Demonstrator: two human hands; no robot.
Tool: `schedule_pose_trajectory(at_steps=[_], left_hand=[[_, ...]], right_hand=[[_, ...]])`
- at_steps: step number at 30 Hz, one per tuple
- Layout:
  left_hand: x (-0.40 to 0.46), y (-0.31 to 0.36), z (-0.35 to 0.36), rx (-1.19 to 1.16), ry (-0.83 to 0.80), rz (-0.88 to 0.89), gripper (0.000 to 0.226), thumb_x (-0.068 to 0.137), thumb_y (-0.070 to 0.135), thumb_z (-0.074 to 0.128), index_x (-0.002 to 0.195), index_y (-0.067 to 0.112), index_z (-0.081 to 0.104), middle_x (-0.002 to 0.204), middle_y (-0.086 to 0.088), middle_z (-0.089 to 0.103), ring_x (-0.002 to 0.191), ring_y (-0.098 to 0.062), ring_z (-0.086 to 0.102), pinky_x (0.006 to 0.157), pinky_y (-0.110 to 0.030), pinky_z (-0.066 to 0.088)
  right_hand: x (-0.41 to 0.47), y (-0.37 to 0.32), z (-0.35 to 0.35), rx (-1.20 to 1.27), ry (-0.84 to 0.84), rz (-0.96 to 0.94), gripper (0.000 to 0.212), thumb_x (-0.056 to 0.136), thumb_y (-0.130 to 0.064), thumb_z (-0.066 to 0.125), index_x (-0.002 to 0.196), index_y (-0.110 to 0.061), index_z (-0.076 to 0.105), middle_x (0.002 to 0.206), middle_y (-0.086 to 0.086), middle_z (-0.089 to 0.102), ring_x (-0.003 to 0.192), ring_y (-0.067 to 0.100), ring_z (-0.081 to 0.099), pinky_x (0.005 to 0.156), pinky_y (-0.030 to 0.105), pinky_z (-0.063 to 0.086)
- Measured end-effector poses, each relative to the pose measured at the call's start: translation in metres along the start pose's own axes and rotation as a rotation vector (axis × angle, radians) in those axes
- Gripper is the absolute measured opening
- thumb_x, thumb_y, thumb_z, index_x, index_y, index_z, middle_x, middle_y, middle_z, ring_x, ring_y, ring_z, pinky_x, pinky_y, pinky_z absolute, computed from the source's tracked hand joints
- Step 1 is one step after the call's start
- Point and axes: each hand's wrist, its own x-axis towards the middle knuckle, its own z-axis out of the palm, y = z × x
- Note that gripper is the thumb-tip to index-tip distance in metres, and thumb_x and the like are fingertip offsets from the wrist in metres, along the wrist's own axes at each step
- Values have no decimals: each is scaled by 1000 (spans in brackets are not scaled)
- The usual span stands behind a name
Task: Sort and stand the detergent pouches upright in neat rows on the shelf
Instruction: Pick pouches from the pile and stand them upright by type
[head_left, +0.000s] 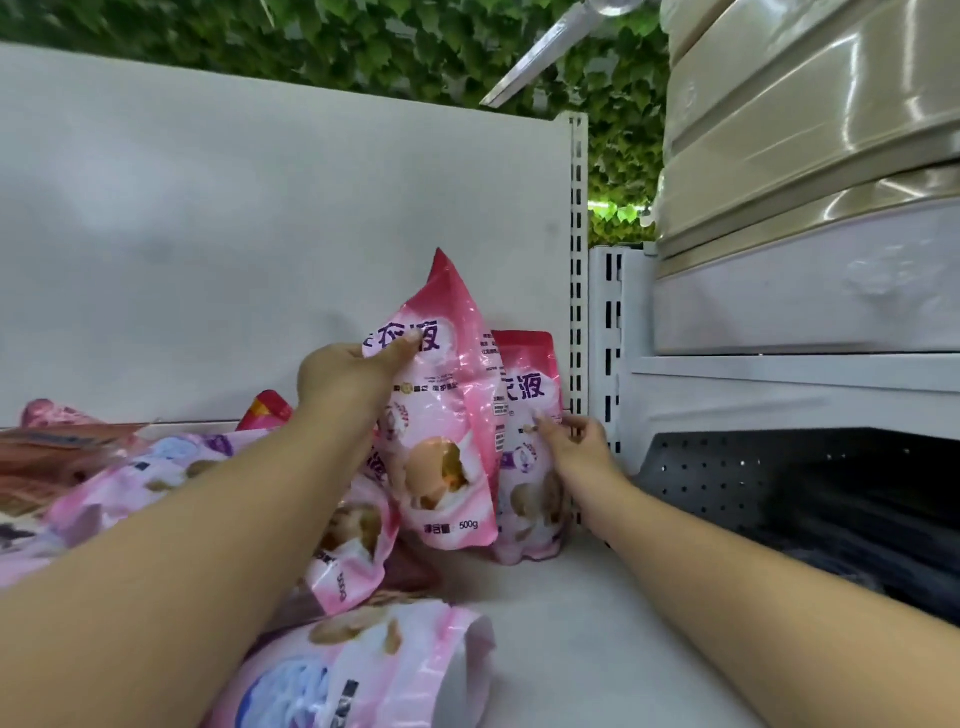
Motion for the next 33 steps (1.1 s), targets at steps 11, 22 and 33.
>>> schedule_pose_trajectory(at_steps=[11, 22, 33], left_hand=[[-45, 23, 26, 77, -200, 88, 54, 81, 52, 58, 46, 14, 42, 40, 4, 44, 40, -12, 42, 46, -21, 36], [-47, 35, 31, -61, -666, -173, 16, 79, 17, 64, 92, 13, 55, 75, -2, 63, 62, -14, 63, 56, -30, 57], [-39, 57, 27, -87, -533, -76, 7, 85, 7, 60, 83, 13, 62, 58, 2, 66, 49, -8, 61, 53, -23, 56]], right_hand=[[-66, -43, -13, 186, -240, -112, 44, 77, -21, 70, 115, -23, 50, 113, 4, 65, 102, 25, 62, 94, 48, 48], [-62, -27, -56, 384, -423, 105, 65, 68, -23, 68, 126, -16, 42, 104, 9, 67, 87, 23, 69, 78, 39, 56], [-77, -19, -73, 68, -533, 100, 59, 54, -44, 70, 101, -11, 56, 78, 9, 72, 76, 22, 69, 82, 39, 52]])
